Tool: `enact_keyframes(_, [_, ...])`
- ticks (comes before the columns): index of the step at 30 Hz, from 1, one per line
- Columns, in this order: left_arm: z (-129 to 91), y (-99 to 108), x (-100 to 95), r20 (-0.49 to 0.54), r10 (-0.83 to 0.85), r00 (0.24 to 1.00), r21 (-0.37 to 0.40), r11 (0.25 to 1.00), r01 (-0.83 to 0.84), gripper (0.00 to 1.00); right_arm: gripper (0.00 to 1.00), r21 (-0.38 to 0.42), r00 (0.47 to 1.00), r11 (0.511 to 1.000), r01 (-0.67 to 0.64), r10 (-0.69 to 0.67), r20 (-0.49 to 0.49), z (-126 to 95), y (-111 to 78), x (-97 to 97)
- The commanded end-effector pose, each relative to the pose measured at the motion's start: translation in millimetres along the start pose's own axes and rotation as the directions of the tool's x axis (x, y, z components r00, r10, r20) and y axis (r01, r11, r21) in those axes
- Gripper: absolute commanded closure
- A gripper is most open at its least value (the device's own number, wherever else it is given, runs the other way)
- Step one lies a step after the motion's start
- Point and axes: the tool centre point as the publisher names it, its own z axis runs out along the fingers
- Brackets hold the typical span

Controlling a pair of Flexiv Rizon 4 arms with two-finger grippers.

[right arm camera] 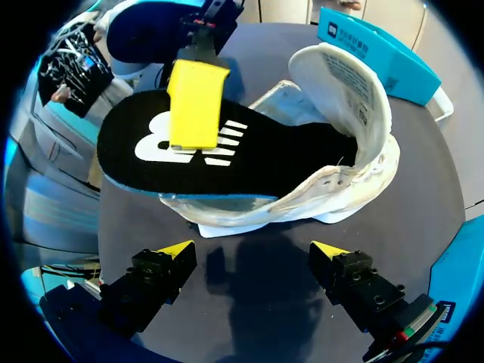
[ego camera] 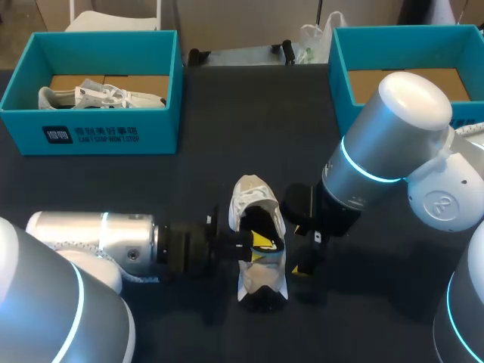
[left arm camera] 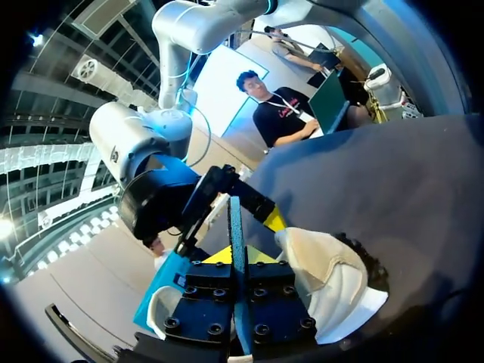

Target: Take the shoe out of the shoebox, open the shoe tongue, remove and reinsert the insole, then place the shoe into the shoebox

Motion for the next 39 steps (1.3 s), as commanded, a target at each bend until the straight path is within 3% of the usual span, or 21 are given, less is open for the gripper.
enact_keyframes(1, [9.5,12.5,2.2,-0.027,0.026,0.999,0.004,1.000,-0.026,1.00,0.00,0.000,1.000,1.000,-0.001,0.001,0.002,0.7,0.1,1.1])
enact_keyframes(9, [16.1,38.3,9.9,-0.068,0.062,0.996,-0.066,0.996,-0.067,1.00,0.00,0.000,1.000,1.000,-0.001,0.001,0.002,0.7,0.1,1.1])
enact_keyframes(14, [14.3,40.6,4.9,-0.046,0.030,0.998,-0.057,0.998,-0.032,1.00,0.00,0.000,1.000,1.000,-0.001,0.001,0.002,0.7,0.1,1.1])
enact_keyframes(15, [13.2,38.9,3.7,-0.047,0.031,0.998,-0.058,0.998,-0.033,0.91,0.00,0.000,1.000,1.000,-0.001,0.001,0.002,0.7,0.1,1.1])
enact_keyframes(16, [11.9,36.3,2.5,-0.043,0.023,0.999,-0.046,0.999,-0.025,0.66,0.00,0.000,1.000,1.000,-0.001,0.001,0.002,0.7,0.1,1.1])
enact_keyframes(18, [9.0,30.7,0.0,-0.037,0.015,0.999,-0.038,0.999,-0.016,0.60,0.00,0.000,1.000,1.000,-0.001,0.001,0.002,0.7,0.1,1.1])
enact_keyframes(23, [-0.5,14.8,-6.9,-0.038,-0.004,0.999,-0.009,1.000,0.004,0.61,0.00,0.000,1.000,1.000,-0.001,0.001,0.002,0.7,0.1,1.1])
enact_keyframes(28, [-4.7,4.2,-11.1,-0.055,-0.009,0.998,0.000,1.000,0.009,0.68,0.00,0.000,1.000,1.000,-0.001,0.001,0.002,0.7,0.1,1.1])
enact_keyframes(30, [-3.0,2.6,-11.3,-0.064,-0.008,0.998,0.004,1.000,0.008,0.81,0.00,0.000,1.000,1.000,-0.001,0.001,0.002,0.7,0.1,1.1])
enact_keyframes(31, [-1.4,2.3,-10.7,-0.071,-0.009,0.997,0.006,1.000,0.010,0.98,0.00,0.000,1.000,1.000,-0.001,0.001,0.002,0.7,0.1,1.1])
enact_keyframes(32, [0.4,2.4,-9.7,-0.077,-0.009,0.997,0.008,1.000,0.010,1.00,0.00,0.000,1.000,1.000,-0.001,0.001,0.002,0.7,0.1,1.1])
enact_keyframes(39, [15.0,20.7,3.9,-0.142,-0.019,0.990,0.007,1.000,0.021,1.00,0.00,0.000,1.000,1.000,-0.001,0.001,0.002,0.7,0.1,1.1])
